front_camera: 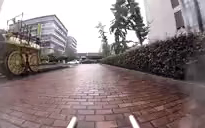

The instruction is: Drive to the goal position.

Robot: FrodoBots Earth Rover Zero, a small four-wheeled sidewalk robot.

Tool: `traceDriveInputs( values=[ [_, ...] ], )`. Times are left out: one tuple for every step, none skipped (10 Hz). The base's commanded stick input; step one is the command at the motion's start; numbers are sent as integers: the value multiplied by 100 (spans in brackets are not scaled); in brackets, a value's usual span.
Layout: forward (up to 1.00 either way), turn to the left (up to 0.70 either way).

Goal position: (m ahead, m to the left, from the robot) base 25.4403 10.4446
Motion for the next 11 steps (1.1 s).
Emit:
traceDriveInputs(
  values=[
    [70,0],
    [70,0],
    [70,0],
    [70,0],
    [70,0],
    [70,0],
    [70,0],
    [70,0],
    [70,0],
    [70,0],
    [70,0]
  ],
)
